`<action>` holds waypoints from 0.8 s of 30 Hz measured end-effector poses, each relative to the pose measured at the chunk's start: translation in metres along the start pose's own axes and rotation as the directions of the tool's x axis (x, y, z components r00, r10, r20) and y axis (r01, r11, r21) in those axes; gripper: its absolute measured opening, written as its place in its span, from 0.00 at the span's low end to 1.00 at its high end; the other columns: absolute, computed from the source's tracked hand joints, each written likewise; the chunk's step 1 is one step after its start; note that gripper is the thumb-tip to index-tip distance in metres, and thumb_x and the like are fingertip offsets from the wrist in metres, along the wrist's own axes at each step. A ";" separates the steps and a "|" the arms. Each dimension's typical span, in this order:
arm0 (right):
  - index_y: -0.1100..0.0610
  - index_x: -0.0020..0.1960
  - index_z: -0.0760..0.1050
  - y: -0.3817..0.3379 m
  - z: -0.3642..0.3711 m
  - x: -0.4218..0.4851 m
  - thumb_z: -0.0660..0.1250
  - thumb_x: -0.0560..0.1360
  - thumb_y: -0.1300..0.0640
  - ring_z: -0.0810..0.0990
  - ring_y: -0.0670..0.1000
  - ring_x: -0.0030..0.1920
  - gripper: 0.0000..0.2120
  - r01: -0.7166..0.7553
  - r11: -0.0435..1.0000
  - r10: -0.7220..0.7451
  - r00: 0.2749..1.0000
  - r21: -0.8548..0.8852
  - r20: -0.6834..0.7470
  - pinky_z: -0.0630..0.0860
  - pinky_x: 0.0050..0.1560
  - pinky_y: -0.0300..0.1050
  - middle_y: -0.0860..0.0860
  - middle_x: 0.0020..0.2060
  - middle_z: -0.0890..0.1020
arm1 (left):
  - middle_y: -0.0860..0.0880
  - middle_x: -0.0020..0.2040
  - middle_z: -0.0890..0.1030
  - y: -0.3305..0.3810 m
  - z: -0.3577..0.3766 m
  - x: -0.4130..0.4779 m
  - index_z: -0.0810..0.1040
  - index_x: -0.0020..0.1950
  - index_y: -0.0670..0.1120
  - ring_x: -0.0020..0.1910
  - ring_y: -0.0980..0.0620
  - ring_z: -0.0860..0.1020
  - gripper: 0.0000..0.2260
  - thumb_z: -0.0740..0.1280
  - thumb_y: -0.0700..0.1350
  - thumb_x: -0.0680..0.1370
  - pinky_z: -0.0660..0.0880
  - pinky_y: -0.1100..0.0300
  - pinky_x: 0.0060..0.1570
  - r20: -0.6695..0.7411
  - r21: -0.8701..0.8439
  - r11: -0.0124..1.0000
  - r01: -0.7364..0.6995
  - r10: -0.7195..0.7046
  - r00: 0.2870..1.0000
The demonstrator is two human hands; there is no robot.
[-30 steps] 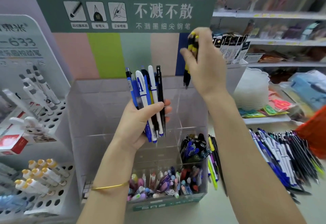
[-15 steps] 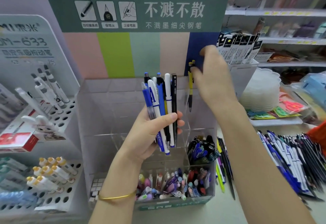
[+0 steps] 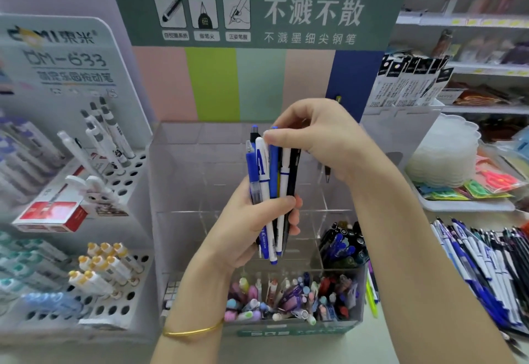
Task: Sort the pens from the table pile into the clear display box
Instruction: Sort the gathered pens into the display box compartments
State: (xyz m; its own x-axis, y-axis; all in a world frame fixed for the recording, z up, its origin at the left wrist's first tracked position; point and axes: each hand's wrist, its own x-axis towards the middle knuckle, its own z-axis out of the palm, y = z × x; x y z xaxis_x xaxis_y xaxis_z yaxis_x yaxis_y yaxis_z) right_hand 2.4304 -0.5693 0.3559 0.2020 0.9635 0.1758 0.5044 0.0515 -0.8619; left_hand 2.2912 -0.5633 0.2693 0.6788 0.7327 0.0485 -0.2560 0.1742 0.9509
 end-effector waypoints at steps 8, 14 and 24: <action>0.56 0.48 0.63 -0.022 0.004 0.025 0.53 0.83 0.56 0.75 0.48 0.25 0.06 0.171 0.842 0.067 0.908 0.511 -0.414 0.77 0.32 0.44 0.50 0.28 0.76 | 0.44 0.40 0.78 0.010 -0.028 -0.019 0.69 0.53 0.41 0.34 0.50 0.75 0.10 0.65 0.36 0.74 0.76 0.56 0.35 0.120 0.053 0.996 0.078 -0.084 0.989; 0.56 0.42 0.66 -0.009 0.012 0.021 0.64 0.79 0.59 0.60 0.43 0.21 0.09 0.060 0.820 0.121 0.953 0.569 -0.276 0.57 0.20 0.34 0.50 0.29 0.65 | 0.43 0.41 0.78 0.010 -0.044 -0.023 0.68 0.54 0.43 0.35 0.49 0.76 0.12 0.66 0.37 0.73 0.75 0.56 0.34 0.133 -0.024 0.987 0.159 -0.155 0.979; 0.60 0.47 0.82 -0.003 0.010 0.020 0.73 0.72 0.56 0.60 0.44 0.21 0.07 -0.139 0.989 0.145 0.901 -0.044 0.408 0.54 0.22 0.34 0.45 0.24 0.73 | 0.42 0.42 0.77 0.009 -0.050 -0.022 0.69 0.57 0.43 0.35 0.49 0.76 0.15 0.68 0.38 0.73 0.75 0.57 0.33 0.307 -0.076 0.970 0.230 -0.197 0.931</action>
State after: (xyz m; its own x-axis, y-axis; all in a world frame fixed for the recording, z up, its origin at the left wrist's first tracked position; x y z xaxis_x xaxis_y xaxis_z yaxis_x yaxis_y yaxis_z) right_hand 2.4244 -0.5471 0.3570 -0.0875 0.9831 -0.1607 0.5079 -0.0948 -0.8562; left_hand 2.2392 -0.5450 0.2611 0.8938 0.4458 -0.0483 -0.1441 0.3876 0.9105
